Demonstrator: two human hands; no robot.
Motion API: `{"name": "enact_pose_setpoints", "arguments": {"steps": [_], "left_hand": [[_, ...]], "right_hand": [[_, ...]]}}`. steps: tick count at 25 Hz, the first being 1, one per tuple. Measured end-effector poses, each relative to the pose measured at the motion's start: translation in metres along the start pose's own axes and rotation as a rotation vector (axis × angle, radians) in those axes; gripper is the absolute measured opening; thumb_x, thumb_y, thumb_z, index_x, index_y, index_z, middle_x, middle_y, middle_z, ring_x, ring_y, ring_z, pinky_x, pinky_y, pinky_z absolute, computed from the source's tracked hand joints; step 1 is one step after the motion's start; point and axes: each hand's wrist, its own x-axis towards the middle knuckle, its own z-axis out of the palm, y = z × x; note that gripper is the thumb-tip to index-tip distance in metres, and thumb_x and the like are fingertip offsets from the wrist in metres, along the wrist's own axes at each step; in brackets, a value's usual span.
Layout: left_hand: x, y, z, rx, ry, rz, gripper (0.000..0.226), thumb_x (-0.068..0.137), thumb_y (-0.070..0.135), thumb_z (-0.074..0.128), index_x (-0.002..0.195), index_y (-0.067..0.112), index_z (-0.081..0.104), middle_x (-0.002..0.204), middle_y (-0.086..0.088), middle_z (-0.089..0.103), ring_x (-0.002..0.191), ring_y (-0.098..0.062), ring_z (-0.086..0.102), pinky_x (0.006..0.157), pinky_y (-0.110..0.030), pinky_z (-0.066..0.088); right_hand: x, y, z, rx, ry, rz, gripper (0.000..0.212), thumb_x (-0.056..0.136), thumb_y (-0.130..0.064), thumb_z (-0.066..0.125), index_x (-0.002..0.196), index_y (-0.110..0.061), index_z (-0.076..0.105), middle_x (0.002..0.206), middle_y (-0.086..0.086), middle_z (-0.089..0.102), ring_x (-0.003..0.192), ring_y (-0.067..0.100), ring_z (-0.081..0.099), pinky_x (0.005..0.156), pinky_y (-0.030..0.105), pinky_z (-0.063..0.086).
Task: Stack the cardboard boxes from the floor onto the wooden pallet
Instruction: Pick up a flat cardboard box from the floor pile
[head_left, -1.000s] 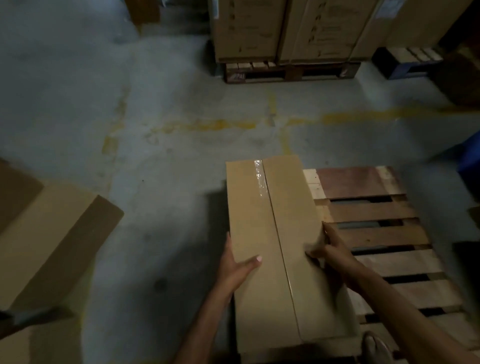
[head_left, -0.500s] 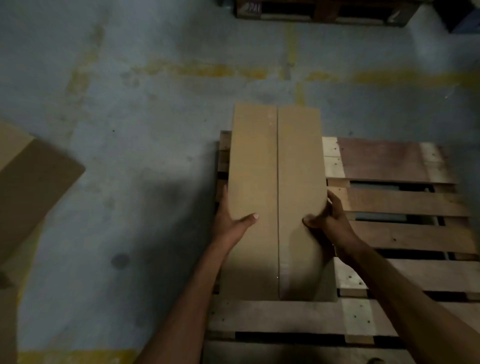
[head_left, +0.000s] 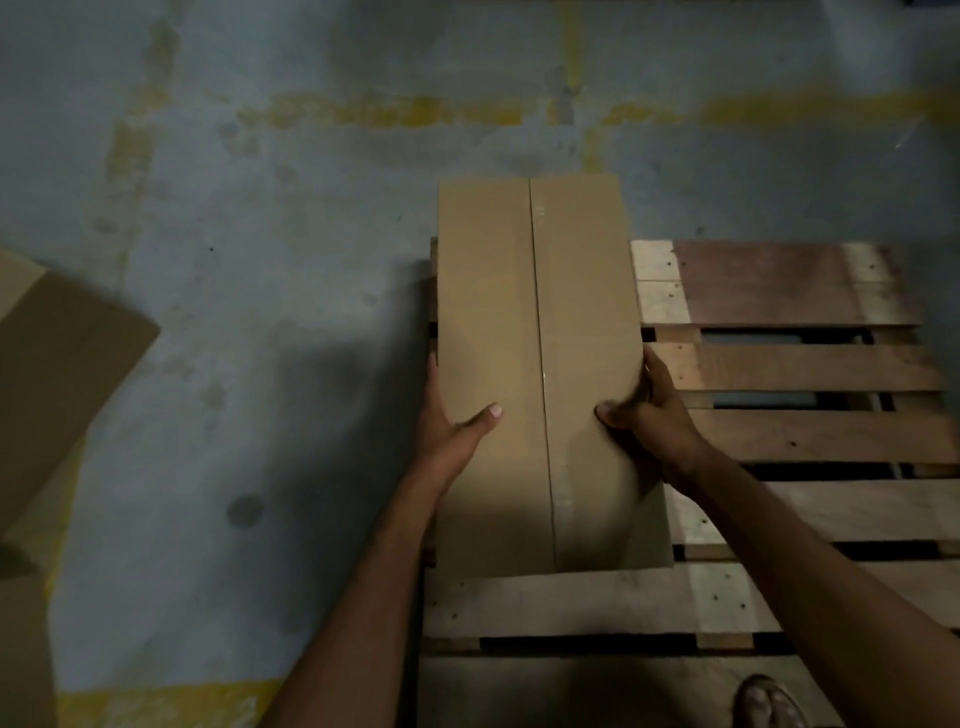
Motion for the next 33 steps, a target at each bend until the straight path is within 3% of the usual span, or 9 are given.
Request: {"name": "enact_pose_setpoints", "arguments": {"steps": [4,8,11,14,21,24,30,33], "left_hand": [[0.000,0.000,0.000,0.006,-0.022,0.004,0.109,0.087,0.027,0.081,0.164,0.036,0.003,0.170,0.006,0.017,0.154,-0.017,0.022,0.121,-0.034,0.024],[0.002,0.001,-0.001,0.046,-0.032,0.022,0.109,0.089,0.029,0.080,0.164,0.033,0.001,0.171,0.005,0.014,0.155,-0.016,0.020,0.122,-0.032,0.022],[0.002,0.003,-0.001,0.061,-0.043,0.032,0.109,0.090,0.027,0.079,0.164,0.031,0.000,0.171,0.004,0.014,0.154,-0.014,0.021,0.116,-0.025,0.021],[-0.001,0.000,-0.002,0.074,-0.032,0.042,0.108,0.090,0.025,0.079,0.165,0.028,0.002,0.170,0.003,0.017,0.152,-0.012,0.024,0.113,-0.020,0.021],[-0.017,-0.008,-0.004,0.105,-0.027,0.027,0.108,0.089,0.025,0.080,0.165,0.026,0.003,0.170,0.005,0.018,0.151,-0.008,0.023,0.110,-0.016,0.019],[-0.022,-0.011,-0.005,0.101,-0.041,-0.006,0.108,0.090,0.026,0.079,0.165,0.030,0.001,0.170,0.005,0.016,0.152,-0.010,0.022,0.110,-0.018,0.020],[-0.021,-0.016,-0.005,0.079,-0.084,0.013,0.109,0.090,0.026,0.079,0.164,0.031,-0.001,0.171,0.004,0.013,0.153,-0.013,0.021,0.117,-0.025,0.022],[-0.017,-0.022,-0.008,0.085,-0.068,0.009,0.107,0.087,0.028,0.082,0.164,0.028,0.010,0.168,0.001,0.024,0.151,-0.017,0.030,0.122,-0.035,0.028]], "right_hand": [[0.000,0.000,0.002,-0.024,-0.002,-0.006,0.093,0.084,-0.003,0.076,0.154,-0.040,0.030,0.140,-0.006,0.051,0.126,0.019,0.052,0.104,0.052,0.051],[-0.001,-0.001,0.006,-0.009,0.019,-0.002,0.094,0.085,0.000,0.074,0.157,-0.039,0.026,0.139,-0.006,0.050,0.123,0.017,0.052,0.090,0.036,0.055],[-0.002,-0.003,0.005,-0.007,0.025,0.014,0.094,0.087,0.002,0.072,0.158,-0.037,0.025,0.130,-0.010,0.051,0.114,0.011,0.052,0.097,0.040,0.054],[-0.005,-0.002,0.004,-0.011,0.015,0.027,0.094,0.086,0.002,0.072,0.158,-0.036,0.025,0.131,-0.009,0.051,0.121,0.016,0.051,0.104,0.046,0.052],[-0.017,0.014,0.003,-0.011,-0.006,0.030,0.095,0.083,-0.001,0.074,0.156,-0.037,0.025,0.139,-0.002,0.051,0.125,0.022,0.052,0.100,0.045,0.055],[-0.022,0.020,0.003,-0.033,-0.003,0.030,0.097,0.084,-0.001,0.075,0.157,-0.036,0.023,0.141,-0.002,0.049,0.127,0.022,0.050,0.093,0.037,0.055],[-0.026,0.022,0.006,-0.079,0.042,0.029,0.100,0.084,-0.001,0.075,0.160,-0.036,0.018,0.144,-0.001,0.047,0.129,0.021,0.047,0.097,0.037,0.053],[-0.031,0.016,0.008,-0.164,0.043,0.033,0.097,0.085,-0.008,0.078,0.160,-0.030,0.020,0.147,0.002,0.047,0.130,0.021,0.047,0.093,0.031,0.052]]}}
